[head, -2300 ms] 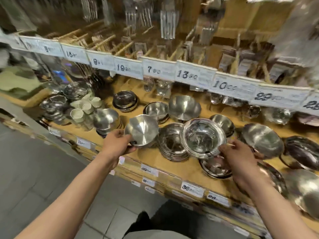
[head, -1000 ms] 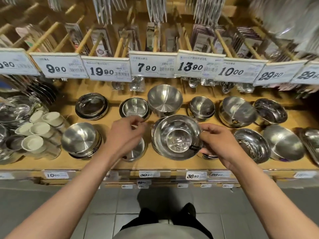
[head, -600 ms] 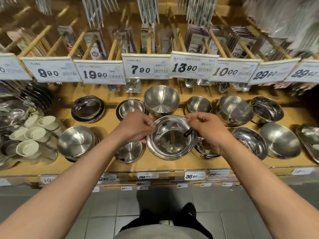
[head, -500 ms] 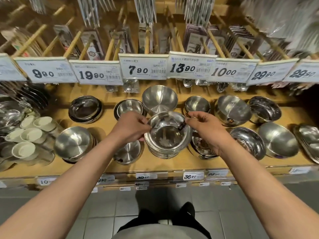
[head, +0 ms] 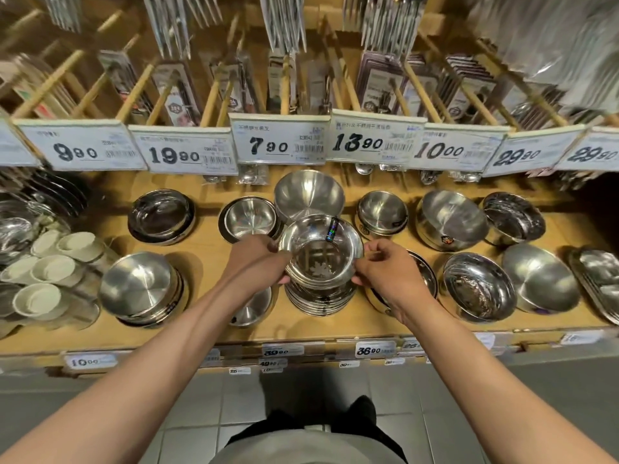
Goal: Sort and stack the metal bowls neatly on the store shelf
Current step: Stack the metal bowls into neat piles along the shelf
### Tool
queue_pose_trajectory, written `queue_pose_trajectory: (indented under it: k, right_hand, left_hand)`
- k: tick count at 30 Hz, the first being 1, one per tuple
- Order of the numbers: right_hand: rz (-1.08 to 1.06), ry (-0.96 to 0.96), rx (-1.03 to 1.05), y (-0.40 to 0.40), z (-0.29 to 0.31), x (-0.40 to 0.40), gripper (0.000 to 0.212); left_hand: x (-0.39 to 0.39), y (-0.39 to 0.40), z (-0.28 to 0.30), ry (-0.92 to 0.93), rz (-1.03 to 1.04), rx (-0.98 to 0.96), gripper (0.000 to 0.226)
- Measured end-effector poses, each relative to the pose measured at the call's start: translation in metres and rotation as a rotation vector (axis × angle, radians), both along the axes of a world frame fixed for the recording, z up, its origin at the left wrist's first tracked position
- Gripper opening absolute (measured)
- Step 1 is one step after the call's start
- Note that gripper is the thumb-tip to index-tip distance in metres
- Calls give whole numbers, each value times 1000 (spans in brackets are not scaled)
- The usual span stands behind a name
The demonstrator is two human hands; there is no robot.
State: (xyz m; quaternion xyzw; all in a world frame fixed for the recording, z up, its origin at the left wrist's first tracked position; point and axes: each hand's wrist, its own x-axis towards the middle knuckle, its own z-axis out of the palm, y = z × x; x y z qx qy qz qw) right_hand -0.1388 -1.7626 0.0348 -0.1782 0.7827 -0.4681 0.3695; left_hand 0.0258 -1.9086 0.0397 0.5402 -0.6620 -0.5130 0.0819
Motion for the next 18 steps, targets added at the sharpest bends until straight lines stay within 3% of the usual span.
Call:
queue_pose_trajectory:
  k: [8, 18]
  right_hand:
    - [19, 219, 88, 2, -11, -1, 1]
    - [95, 325, 191, 3, -8, 4, 4]
  left_hand:
    - [-3, 3, -3, -39, -26, 3, 7]
    - [-2, 10, -13, 3, 34, 19, 18]
